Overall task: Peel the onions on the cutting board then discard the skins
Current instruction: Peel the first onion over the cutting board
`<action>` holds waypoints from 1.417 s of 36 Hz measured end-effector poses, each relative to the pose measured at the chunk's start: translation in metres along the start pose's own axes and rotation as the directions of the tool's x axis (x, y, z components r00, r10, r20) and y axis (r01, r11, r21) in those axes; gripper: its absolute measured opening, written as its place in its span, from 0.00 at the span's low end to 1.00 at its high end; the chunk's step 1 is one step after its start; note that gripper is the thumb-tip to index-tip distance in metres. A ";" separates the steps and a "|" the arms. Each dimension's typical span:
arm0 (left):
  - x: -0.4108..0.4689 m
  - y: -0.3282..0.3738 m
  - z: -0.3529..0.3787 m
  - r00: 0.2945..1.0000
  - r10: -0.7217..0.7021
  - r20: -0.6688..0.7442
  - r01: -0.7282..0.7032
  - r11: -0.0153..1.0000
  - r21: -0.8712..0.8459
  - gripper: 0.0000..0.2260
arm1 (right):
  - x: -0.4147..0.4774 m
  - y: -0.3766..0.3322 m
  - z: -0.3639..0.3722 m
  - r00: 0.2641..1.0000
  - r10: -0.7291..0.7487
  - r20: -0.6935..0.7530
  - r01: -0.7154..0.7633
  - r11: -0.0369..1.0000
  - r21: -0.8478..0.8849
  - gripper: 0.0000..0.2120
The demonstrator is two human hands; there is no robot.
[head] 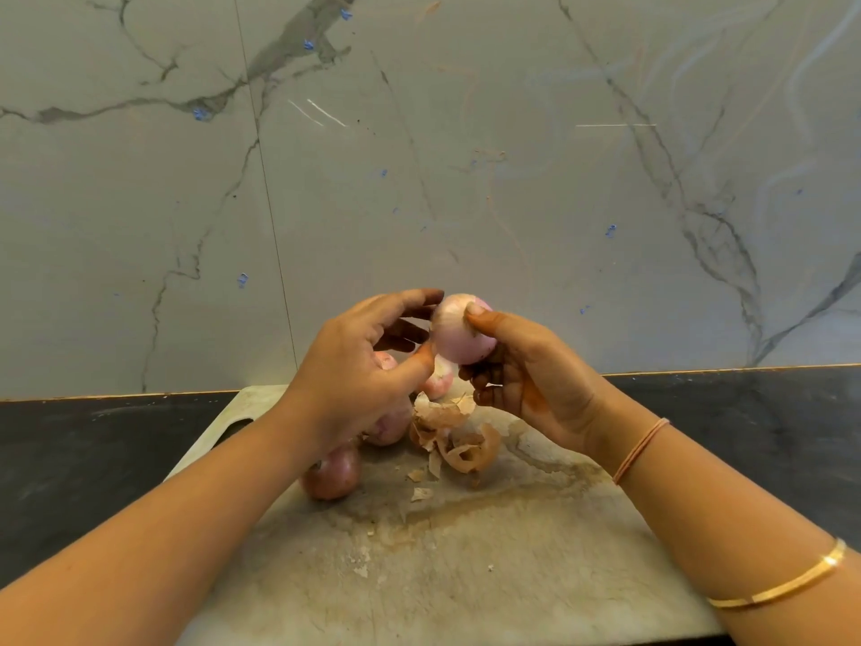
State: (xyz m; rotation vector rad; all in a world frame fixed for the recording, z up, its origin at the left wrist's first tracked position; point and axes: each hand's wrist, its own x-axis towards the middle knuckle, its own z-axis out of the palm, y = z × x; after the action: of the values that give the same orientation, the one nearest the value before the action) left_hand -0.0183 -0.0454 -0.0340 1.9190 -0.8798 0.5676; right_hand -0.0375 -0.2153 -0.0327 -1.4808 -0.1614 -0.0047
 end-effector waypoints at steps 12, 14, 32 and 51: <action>0.001 -0.002 -0.004 0.998 -0.057 0.039 0.056 0.998 0.013 0.16 | 0.002 0.006 0.001 0.975 -0.202 0.094 0.223 0.903 -0.368 0.14; 0.001 -0.004 -0.005 0.996 -0.084 0.039 0.084 0.996 0.004 0.16 | 0.002 0.006 0.000 0.965 -0.240 0.103 0.261 0.890 -0.375 0.14; 0.006 -0.008 -0.013 0.991 -0.129 -0.034 0.127 0.991 -0.050 0.16 | -0.003 0.002 -0.002 0.947 -0.267 0.176 0.315 0.873 -0.373 0.15; 0.003 0.001 -0.009 0.987 -0.147 0.072 0.158 0.968 -0.195 0.11 | -0.002 0.001 -0.003 0.964 -0.232 0.130 0.266 0.862 -0.431 0.17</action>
State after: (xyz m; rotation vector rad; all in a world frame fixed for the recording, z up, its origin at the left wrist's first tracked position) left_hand -0.0176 -0.0384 -0.0274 1.8075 -0.7855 0.3208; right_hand -0.0392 -0.2181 -0.0343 -1.9110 -0.4359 -0.2107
